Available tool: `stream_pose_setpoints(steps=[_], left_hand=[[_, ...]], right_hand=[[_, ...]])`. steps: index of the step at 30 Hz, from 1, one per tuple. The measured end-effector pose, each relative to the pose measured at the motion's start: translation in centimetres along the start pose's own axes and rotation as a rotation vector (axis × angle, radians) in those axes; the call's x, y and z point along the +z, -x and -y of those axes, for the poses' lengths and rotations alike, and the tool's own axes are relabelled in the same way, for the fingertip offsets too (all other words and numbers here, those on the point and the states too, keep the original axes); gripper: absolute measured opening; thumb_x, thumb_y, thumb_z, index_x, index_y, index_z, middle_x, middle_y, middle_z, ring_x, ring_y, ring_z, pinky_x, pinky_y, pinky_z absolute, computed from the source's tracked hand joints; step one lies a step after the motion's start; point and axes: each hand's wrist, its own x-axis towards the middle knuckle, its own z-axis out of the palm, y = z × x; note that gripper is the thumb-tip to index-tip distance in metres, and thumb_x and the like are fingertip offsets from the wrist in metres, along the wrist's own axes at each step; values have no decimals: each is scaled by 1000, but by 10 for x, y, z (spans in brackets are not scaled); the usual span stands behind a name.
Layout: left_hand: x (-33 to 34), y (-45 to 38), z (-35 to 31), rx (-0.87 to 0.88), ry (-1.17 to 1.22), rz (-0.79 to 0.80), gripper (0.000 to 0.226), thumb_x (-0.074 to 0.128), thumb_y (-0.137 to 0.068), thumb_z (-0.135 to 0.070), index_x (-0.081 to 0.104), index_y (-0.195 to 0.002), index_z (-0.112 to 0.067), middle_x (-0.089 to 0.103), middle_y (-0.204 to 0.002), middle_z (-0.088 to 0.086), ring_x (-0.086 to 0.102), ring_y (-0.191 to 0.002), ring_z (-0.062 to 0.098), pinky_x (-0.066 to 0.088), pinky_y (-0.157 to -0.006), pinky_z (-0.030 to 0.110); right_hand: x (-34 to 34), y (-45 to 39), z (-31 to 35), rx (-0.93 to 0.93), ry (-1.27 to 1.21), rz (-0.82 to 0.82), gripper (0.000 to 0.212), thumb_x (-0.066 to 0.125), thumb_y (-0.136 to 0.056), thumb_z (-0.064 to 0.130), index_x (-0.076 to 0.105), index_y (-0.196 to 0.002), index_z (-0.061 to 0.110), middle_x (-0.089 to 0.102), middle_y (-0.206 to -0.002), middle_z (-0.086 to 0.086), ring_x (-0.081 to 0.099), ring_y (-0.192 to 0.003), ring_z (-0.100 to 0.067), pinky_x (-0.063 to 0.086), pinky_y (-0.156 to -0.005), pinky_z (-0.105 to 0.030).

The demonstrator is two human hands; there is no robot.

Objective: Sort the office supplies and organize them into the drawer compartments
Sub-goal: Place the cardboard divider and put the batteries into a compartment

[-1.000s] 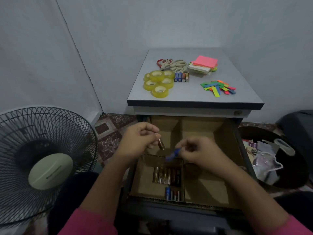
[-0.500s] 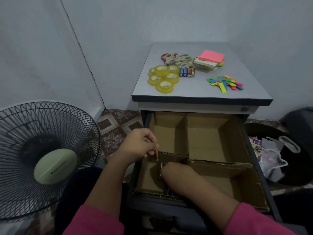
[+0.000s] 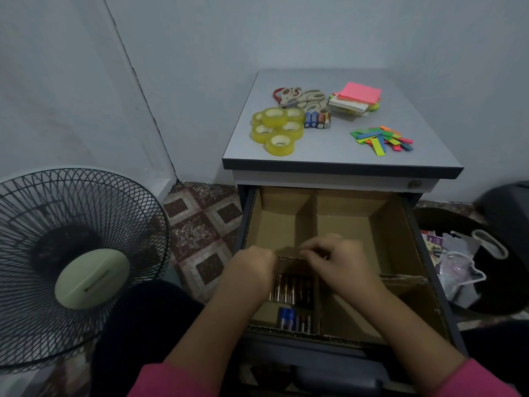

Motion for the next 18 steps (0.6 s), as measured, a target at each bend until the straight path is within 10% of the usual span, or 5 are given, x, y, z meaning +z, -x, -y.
stream_pose_setpoints(steps=[4,18], left_hand=[[28,11,6,31,70,-208,23,37,-96,-5,58,-102,-9,61,-102,3,57,-92,14,33,-70,15],[38,20,-5,-53,-16,-9,22,37,-96,0,56,-106,-5,59,-113,8,59,-103,21,44,-80,25]], right_hand=[[-5,-1,-23,214,-406,-128,18,64,-89,20,63,-82,36,65,-91,14,59,-90,-1,50,-76,-21],[2,-4,-29,179,-361,-114,16,64,-89,21,65,-84,36,63,-97,12,57,-92,-2,46,-74,-17]])
